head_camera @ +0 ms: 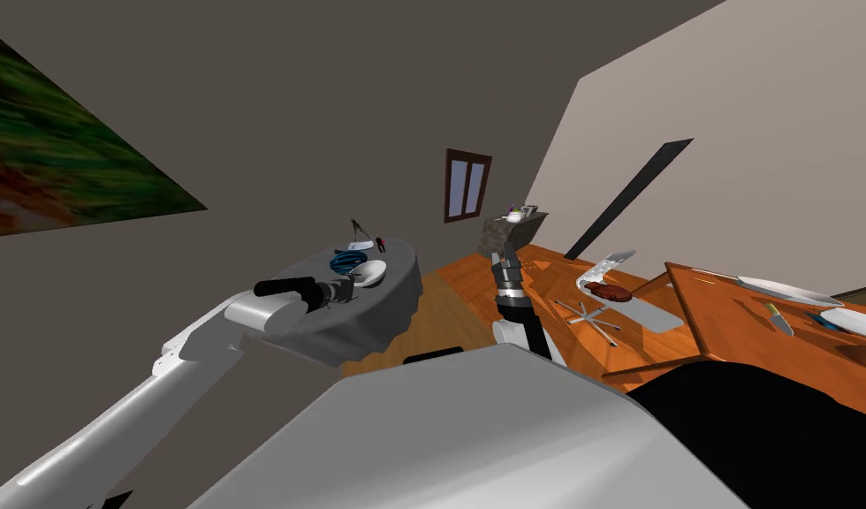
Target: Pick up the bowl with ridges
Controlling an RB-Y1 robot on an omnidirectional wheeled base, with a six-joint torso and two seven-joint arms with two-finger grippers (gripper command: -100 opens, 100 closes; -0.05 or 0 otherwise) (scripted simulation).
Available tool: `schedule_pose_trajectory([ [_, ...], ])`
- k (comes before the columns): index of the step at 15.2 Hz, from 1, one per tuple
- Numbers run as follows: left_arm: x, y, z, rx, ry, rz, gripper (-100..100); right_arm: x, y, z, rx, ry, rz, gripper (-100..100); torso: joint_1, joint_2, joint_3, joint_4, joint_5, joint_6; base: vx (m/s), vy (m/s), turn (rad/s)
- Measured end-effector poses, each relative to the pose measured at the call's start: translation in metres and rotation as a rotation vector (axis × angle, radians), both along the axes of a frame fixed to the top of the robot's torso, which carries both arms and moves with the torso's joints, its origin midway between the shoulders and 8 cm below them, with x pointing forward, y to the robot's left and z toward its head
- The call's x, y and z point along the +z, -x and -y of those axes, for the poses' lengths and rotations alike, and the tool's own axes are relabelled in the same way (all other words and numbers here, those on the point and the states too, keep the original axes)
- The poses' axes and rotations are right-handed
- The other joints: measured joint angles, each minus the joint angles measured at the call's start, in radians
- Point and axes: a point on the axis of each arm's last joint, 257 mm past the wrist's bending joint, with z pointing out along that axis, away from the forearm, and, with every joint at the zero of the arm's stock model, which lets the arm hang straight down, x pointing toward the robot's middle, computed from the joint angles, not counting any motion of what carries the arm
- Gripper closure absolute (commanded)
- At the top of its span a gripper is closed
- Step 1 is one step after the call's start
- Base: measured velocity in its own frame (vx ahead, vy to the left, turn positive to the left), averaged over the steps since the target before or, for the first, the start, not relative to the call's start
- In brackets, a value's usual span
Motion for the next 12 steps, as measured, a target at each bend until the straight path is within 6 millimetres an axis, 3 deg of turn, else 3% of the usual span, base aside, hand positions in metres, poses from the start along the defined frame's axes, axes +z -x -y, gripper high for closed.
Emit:
schedule_pose_trajectory([
  [12, -0.001, 0.029, -0.031, 0.051, -0.054, -0.208, -100, 0.000, 0.000, 0.000, 0.000, 0.000, 0.000, 0, -0.001, 0.000, 0.000, 0.000, 0.000, 0.000, 0.015, -0.020, -0.071],
])
